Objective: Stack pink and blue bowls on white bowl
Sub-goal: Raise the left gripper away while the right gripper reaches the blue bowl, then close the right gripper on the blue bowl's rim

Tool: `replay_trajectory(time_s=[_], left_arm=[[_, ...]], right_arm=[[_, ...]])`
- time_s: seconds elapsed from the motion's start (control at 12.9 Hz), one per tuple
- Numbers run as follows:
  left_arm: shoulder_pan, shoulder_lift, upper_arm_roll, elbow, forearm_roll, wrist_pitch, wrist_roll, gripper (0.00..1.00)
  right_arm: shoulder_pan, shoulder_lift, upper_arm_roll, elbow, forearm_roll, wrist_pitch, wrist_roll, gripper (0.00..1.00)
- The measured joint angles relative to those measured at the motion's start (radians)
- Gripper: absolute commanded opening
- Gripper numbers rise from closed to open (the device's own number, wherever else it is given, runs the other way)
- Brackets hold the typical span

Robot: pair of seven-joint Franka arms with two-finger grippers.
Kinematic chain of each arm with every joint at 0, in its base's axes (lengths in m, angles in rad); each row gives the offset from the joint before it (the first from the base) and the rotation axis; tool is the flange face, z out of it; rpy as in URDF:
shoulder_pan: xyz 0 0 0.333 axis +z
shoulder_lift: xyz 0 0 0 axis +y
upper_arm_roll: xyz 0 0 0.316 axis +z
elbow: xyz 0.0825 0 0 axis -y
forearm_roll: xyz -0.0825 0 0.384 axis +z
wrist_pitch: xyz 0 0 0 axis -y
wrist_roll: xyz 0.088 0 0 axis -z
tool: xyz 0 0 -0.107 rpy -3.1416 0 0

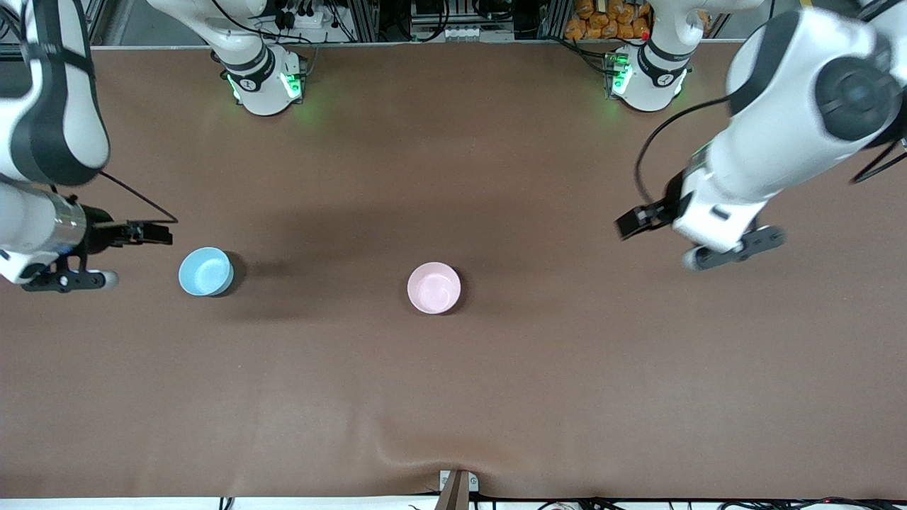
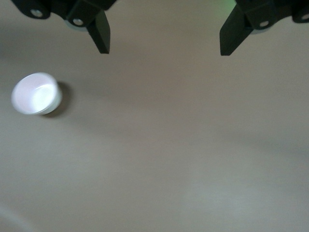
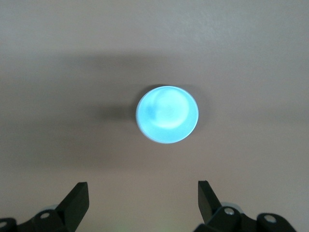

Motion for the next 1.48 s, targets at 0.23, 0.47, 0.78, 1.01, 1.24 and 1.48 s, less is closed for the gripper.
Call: replay_trajectory(time_s=[0.23, 0.47, 0.78, 1.01, 1.24, 1.48], left_arm=[[0.081, -0.092, 0.000, -0.016, 0.050, -0.076, 0.128, 1.00], [0.189, -0.176, 0.001, -0.079, 0.054, -0.072, 0.261, 1.00], [0.231, -0.237, 0.000, -0.183, 0.054, 0.004, 0.295, 1.00], [0.240, -0.244, 0.000, -0.191, 0.054, 0.012, 0.295, 1.00], [0.252, -0.248, 0.000, -0.191, 0.054, 0.014, 0.304, 1.00], [0.254, -0.248, 0.000, -0.197, 0.054, 0.014, 0.314, 1.00]], right_arm=[[-0.064, 0.035, -0.003, -0.190, 0.015, 0.214, -0.062, 1.00], [-0.087, 0.097, -0.002, -0.228, 0.044, 0.281, -0.075, 1.00], [-0.143, 0.167, -0.003, -0.229, 0.054, 0.367, -0.144, 0.97], [-0.178, 0.223, -0.003, -0.229, 0.056, 0.436, -0.186, 0.62], [-0.177, 0.245, 0.005, -0.227, 0.060, 0.462, -0.175, 0.18], [-0.173, 0.245, 0.012, -0.222, 0.062, 0.456, -0.131, 0.18]])
